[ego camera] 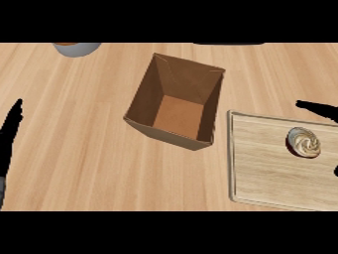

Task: Pick the cupcake from the tray and place it in the cardboard box

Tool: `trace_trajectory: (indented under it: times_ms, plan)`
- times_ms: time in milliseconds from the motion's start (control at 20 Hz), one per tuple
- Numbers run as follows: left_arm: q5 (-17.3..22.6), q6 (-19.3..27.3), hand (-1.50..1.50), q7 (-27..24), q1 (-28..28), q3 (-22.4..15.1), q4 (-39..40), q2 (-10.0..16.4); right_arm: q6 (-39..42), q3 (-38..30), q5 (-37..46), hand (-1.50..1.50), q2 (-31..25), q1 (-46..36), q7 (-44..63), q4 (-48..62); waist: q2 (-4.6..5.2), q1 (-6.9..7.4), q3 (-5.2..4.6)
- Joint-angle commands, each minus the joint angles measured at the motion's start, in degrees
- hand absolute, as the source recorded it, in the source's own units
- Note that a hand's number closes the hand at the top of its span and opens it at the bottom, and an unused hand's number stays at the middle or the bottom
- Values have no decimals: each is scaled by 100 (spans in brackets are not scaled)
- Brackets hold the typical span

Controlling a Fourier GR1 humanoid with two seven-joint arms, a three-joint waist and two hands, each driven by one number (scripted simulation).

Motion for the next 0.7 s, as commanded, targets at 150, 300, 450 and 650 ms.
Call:
trace_trajectory:
  times_ms: [150,300,450,650]
  plan:
    - [-141,-227,0,293,177,286,-443,-104,516,-422,46,-150,23,366,85,-757,-13,-29,-1]
    - [-342,-186,0,14,-58,224,31,-356,75,-270,495,-150,369,-38,-555,300,5,11,2]
    - [-245,-369,0,184,-196,581,-42,-84,415,-366,298,-150,518,185,-290,-406,-5,-19,0]
    - [-414,-322,0,3,-90,515,133,-406,787,-632,122,-150,415,404,-194,-1106,-9,-39,-1]
